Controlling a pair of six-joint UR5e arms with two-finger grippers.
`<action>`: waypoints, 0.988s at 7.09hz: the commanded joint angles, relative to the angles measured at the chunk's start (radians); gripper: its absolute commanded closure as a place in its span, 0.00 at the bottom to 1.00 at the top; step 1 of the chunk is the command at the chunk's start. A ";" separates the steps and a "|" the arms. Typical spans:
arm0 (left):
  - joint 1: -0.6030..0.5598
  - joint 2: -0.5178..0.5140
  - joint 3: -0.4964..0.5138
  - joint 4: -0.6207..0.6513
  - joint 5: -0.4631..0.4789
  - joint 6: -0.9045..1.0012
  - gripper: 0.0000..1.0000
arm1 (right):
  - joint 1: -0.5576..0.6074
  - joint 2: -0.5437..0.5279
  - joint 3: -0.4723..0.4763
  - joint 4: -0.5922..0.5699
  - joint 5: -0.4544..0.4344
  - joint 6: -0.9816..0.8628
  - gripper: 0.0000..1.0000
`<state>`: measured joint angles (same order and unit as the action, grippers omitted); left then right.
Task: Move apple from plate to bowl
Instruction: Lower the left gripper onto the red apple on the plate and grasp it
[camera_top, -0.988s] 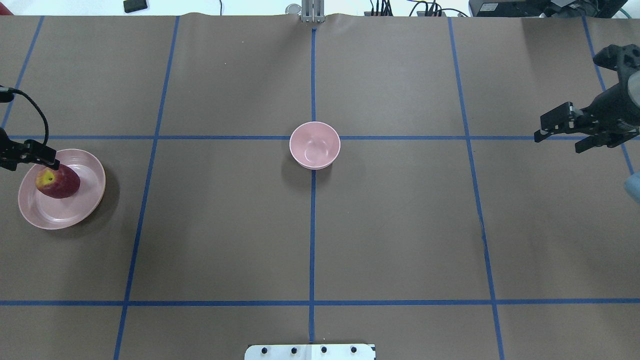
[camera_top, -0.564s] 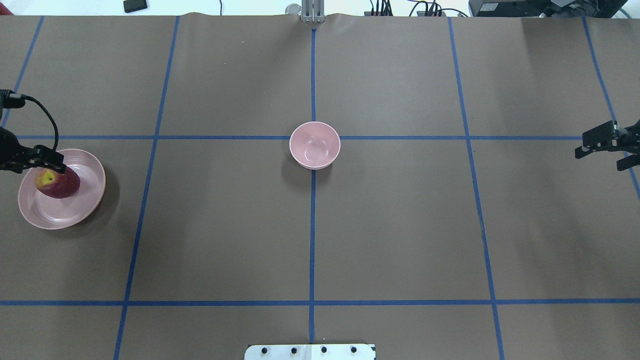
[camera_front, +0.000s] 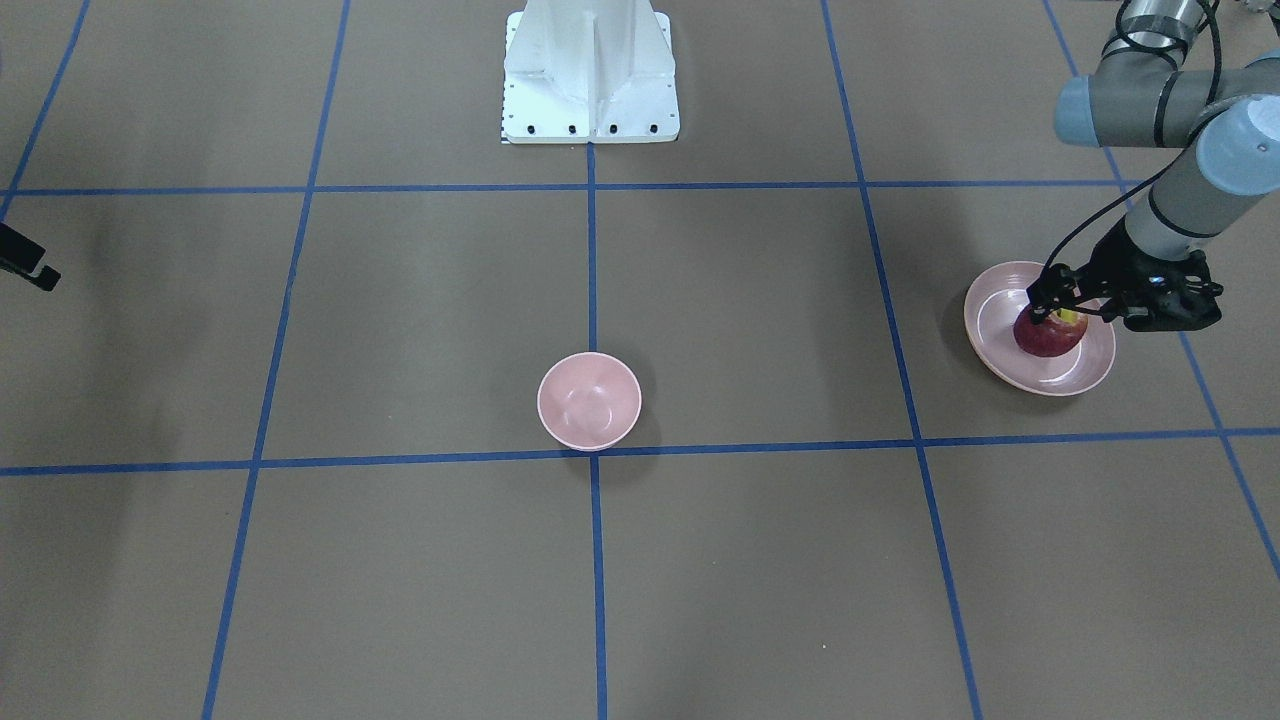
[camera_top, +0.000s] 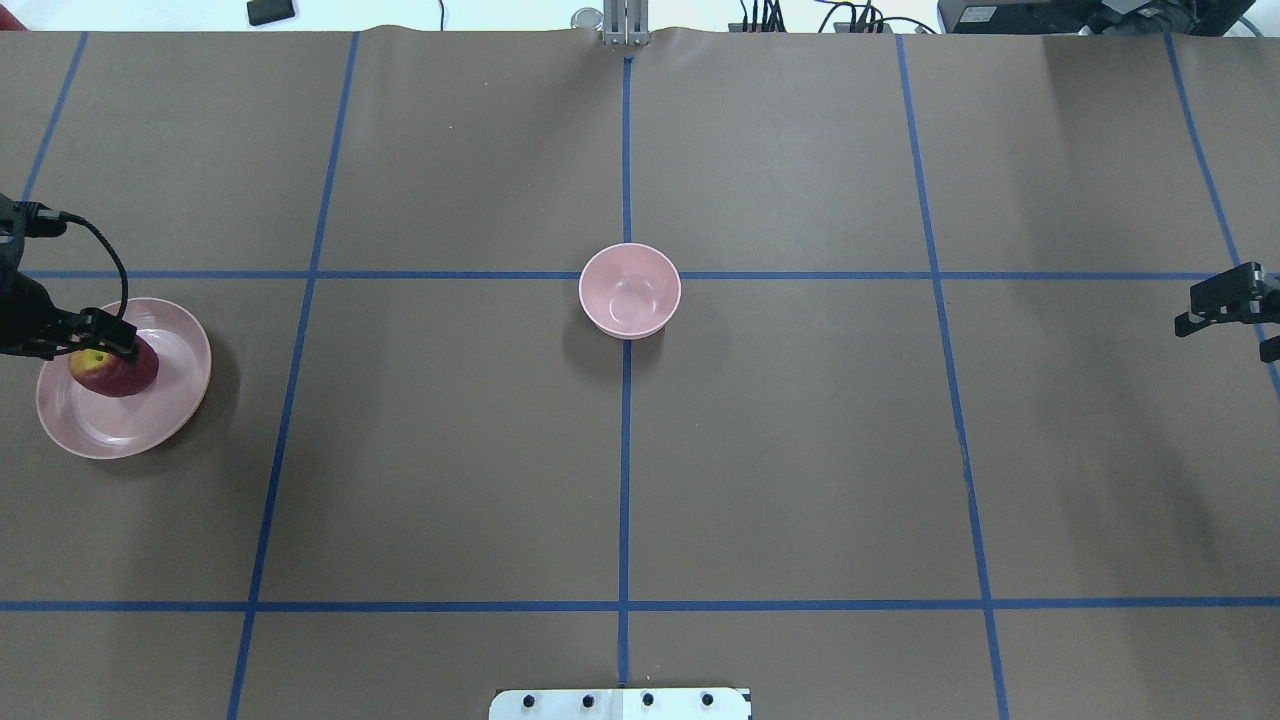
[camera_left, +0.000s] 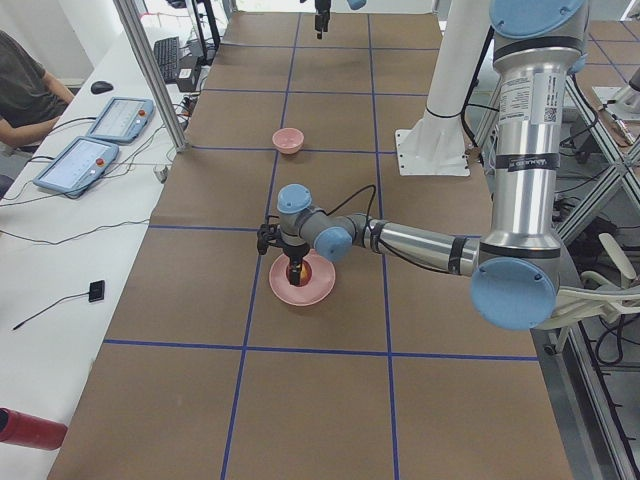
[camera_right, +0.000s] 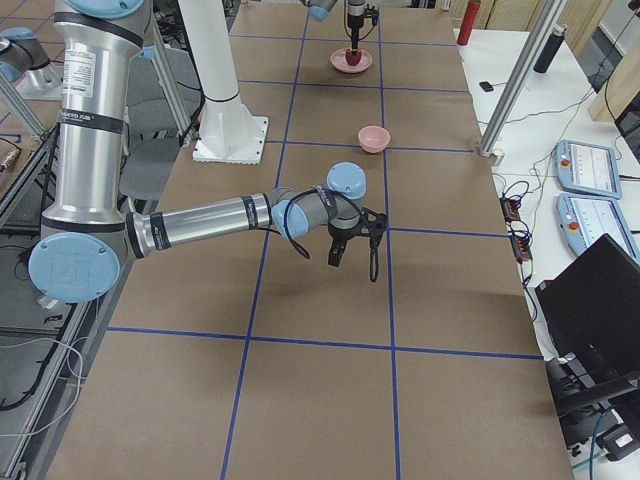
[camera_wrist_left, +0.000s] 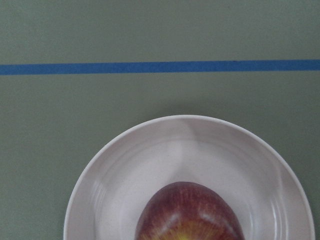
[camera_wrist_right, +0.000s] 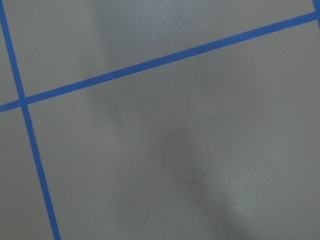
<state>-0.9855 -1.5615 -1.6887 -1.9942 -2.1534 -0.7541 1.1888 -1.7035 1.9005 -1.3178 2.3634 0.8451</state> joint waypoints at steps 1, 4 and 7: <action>0.010 -0.012 0.012 -0.015 -0.003 -0.016 0.02 | 0.000 -0.002 0.003 0.000 0.000 0.000 0.00; 0.022 -0.014 0.018 -0.017 0.001 -0.033 0.02 | 0.000 -0.004 0.003 0.000 0.007 0.011 0.00; 0.022 -0.014 0.020 -0.017 0.001 -0.031 0.24 | 0.000 -0.004 0.009 0.000 0.013 0.015 0.00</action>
<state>-0.9634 -1.5760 -1.6696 -2.0107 -2.1522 -0.7849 1.1888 -1.7072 1.9071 -1.3177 2.3749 0.8597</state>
